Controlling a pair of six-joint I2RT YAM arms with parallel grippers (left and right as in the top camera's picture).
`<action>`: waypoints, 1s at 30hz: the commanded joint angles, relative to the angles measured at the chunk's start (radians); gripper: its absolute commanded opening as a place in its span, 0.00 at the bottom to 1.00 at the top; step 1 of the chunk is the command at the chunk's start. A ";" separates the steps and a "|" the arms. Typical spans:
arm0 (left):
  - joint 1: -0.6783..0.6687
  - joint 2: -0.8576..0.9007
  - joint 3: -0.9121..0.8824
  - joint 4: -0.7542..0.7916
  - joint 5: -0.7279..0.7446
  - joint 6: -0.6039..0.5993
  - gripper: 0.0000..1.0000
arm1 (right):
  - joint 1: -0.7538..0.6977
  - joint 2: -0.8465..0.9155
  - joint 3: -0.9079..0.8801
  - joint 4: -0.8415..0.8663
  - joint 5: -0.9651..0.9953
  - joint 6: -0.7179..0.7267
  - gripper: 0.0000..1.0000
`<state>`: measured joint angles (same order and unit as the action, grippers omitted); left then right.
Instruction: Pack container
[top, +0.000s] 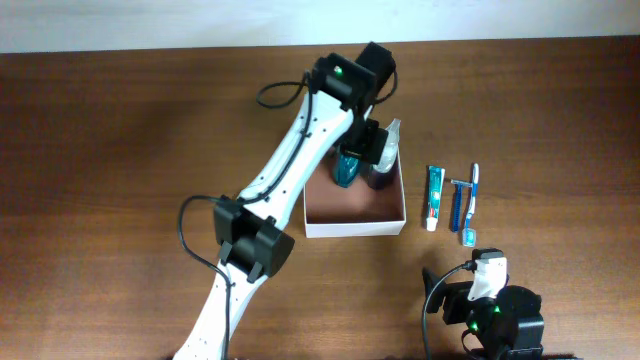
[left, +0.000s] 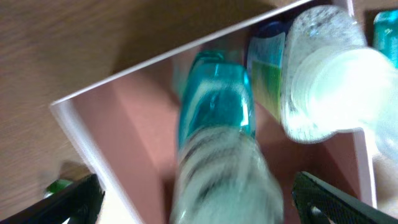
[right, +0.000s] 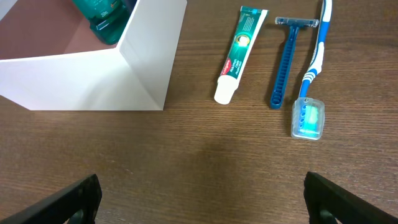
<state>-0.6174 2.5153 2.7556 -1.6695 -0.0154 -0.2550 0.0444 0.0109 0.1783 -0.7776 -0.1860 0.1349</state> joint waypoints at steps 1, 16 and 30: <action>0.071 -0.141 0.089 -0.018 -0.008 0.016 1.00 | -0.006 -0.006 -0.007 -0.001 -0.005 0.005 0.99; 0.459 -0.687 0.085 -0.018 -0.140 0.047 0.99 | -0.006 -0.006 -0.007 -0.001 -0.005 0.005 0.99; 0.509 -0.730 0.086 -0.018 -0.139 0.047 0.99 | -0.006 -0.006 -0.003 0.165 -0.301 0.151 0.99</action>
<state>-0.1143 1.7897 2.8388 -1.6867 -0.1471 -0.2249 0.0444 0.0109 0.1772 -0.6483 -0.3496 0.1600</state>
